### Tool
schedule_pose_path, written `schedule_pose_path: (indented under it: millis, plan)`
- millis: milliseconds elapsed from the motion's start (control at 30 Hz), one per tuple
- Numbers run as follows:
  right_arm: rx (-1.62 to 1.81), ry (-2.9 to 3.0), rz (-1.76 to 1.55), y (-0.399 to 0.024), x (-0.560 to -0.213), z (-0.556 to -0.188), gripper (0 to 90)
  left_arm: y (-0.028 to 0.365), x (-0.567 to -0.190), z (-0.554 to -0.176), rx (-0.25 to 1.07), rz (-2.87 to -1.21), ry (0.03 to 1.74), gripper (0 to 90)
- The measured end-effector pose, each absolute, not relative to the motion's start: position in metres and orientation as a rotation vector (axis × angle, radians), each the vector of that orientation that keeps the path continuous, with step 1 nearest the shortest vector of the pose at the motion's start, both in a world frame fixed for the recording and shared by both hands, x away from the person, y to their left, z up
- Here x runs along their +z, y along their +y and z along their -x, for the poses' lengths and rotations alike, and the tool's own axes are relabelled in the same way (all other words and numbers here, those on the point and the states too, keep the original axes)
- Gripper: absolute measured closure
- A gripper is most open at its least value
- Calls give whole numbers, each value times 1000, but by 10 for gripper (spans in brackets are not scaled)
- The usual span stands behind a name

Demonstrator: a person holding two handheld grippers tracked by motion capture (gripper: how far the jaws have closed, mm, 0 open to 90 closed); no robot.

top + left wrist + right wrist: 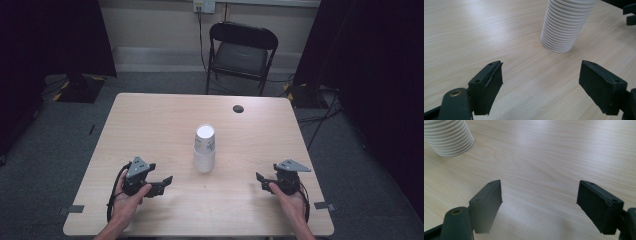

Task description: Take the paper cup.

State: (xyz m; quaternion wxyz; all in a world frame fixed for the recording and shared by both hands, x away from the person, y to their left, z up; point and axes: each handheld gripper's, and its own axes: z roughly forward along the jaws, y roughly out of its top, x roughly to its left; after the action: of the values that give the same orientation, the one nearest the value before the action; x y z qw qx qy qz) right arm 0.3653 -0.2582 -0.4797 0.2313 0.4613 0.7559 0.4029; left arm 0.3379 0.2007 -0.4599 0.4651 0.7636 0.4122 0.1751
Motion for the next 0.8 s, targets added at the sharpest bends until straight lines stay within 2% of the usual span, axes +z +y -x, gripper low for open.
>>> schedule_pose_path:
  millis: [200,433,533,800]
  plan:
    - [1121,2113,-1247,-254,-483,-365,177,199,-460,-340,410,-1863,1031,188]
    - [1138,2143,-1203,-248,-481,-363,184,194,-462,-342,473,-1868,998,156]
    - [1159,2167,-1171,-243,-478,-358,192,193,-462,-343,400,-1872,1005,171]
    - [1181,2187,-1133,-233,-472,-351,206,189,-453,-343,397,-1847,975,180]
